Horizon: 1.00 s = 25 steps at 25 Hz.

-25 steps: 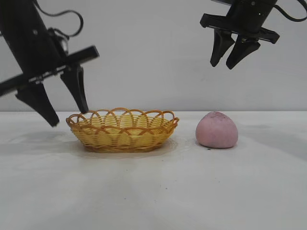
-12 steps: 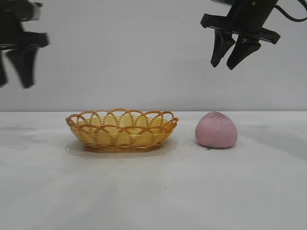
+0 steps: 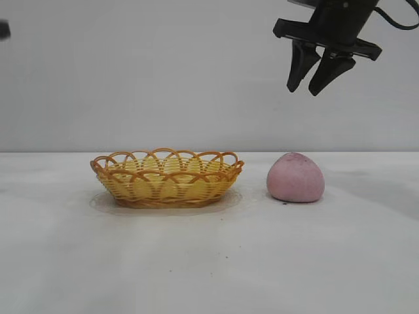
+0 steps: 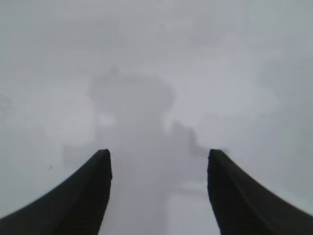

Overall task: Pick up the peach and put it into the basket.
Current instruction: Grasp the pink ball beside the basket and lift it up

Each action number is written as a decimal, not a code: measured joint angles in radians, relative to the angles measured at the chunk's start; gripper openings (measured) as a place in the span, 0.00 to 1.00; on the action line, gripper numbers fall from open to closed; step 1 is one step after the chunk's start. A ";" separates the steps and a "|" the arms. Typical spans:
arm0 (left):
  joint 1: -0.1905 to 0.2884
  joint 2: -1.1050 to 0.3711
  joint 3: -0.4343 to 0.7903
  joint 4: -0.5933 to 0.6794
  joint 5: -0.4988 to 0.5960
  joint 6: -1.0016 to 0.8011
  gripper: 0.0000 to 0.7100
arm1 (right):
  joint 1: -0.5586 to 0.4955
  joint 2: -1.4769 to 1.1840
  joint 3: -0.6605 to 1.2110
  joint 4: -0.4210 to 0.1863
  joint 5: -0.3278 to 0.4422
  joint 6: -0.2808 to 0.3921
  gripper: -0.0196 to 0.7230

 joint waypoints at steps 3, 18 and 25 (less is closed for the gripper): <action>0.000 -0.176 0.137 -0.007 0.059 0.000 0.54 | 0.000 0.000 0.000 0.000 0.000 0.000 0.38; 0.000 -0.868 0.620 -0.027 0.302 0.000 0.54 | 0.010 0.000 0.000 0.020 0.015 -0.024 0.38; 0.000 -1.136 0.638 -0.027 0.329 0.000 0.54 | 0.010 0.000 0.000 0.020 0.052 -0.026 0.38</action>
